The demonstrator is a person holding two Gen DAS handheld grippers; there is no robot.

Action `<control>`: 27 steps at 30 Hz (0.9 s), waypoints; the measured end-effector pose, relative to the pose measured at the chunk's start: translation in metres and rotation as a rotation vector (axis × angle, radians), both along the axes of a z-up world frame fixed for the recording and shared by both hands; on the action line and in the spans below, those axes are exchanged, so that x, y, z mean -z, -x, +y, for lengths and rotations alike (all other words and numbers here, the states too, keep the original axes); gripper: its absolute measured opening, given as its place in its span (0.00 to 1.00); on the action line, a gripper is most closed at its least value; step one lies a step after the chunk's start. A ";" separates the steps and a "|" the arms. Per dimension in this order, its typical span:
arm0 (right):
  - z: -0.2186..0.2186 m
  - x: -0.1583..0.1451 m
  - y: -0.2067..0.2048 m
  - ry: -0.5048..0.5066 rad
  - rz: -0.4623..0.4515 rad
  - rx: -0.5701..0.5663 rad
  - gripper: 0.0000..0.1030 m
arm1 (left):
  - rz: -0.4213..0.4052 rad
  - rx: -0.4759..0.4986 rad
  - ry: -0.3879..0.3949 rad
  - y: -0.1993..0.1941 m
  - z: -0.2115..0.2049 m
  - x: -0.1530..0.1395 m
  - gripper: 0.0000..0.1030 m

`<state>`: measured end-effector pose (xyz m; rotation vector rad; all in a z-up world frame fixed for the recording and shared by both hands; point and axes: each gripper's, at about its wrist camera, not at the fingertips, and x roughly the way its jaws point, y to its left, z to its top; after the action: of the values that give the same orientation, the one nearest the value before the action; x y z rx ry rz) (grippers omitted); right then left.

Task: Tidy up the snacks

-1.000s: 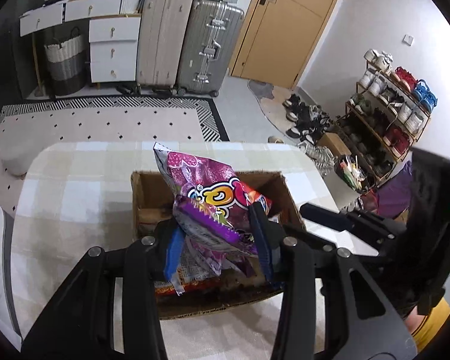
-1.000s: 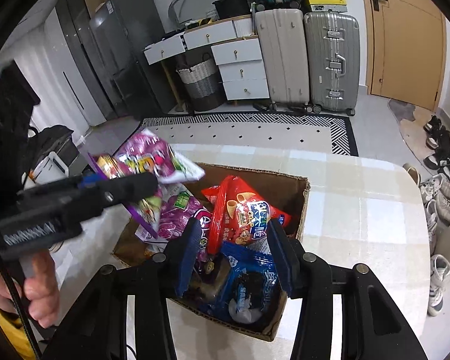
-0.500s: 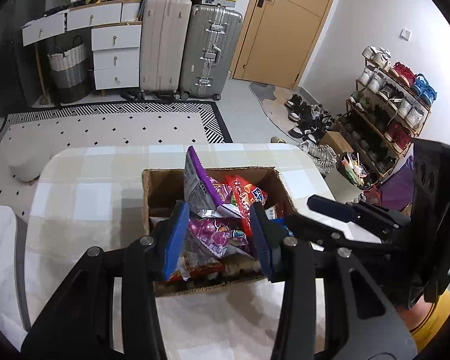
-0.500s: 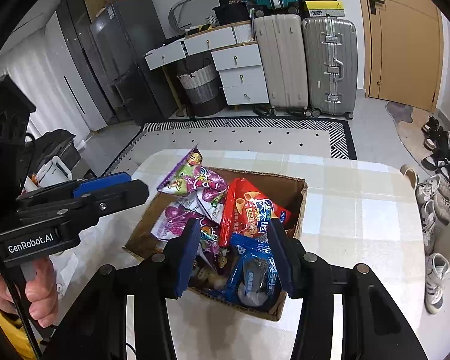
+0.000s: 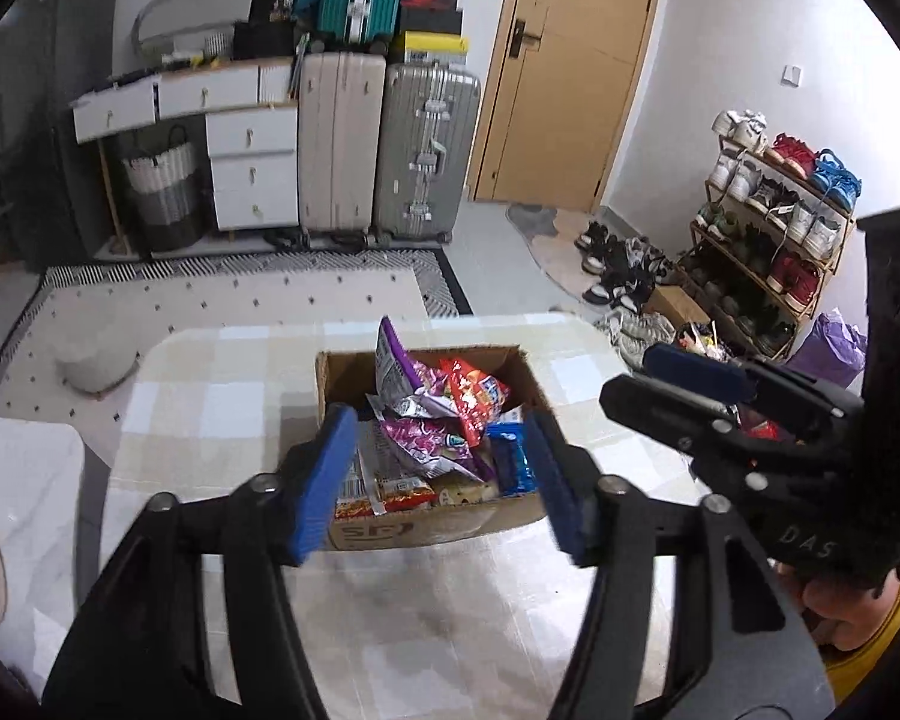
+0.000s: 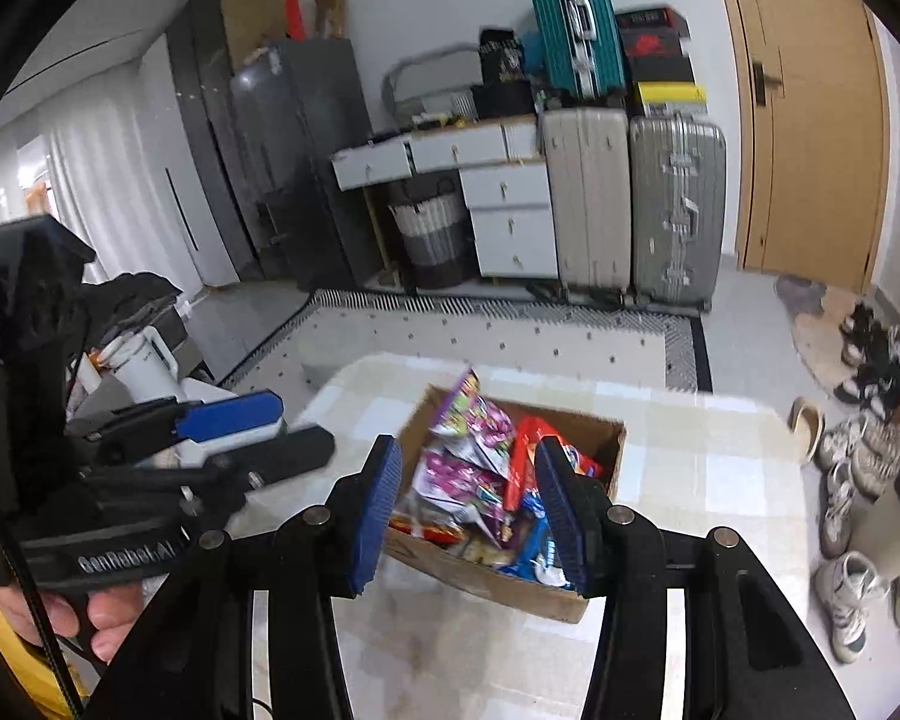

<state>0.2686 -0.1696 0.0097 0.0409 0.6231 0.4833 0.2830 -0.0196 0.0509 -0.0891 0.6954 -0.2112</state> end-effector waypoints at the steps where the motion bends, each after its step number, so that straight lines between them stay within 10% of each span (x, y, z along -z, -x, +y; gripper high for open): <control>1: 0.000 -0.008 0.008 -0.004 -0.016 -0.003 0.46 | -0.024 -0.003 -0.008 0.012 -0.001 -0.008 0.62; 17: -0.018 -0.111 0.168 -0.077 -0.340 -0.010 0.89 | -0.283 -0.054 -0.041 0.207 0.013 -0.129 0.98; 27: -0.032 -0.114 0.290 -0.067 -0.501 -0.021 0.99 | -0.392 -0.111 -0.051 0.355 0.042 -0.150 1.00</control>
<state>-0.0215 -0.2014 0.1239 -0.0231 0.1162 0.5107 -0.0717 0.0228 0.2007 -0.0355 0.3036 -0.0995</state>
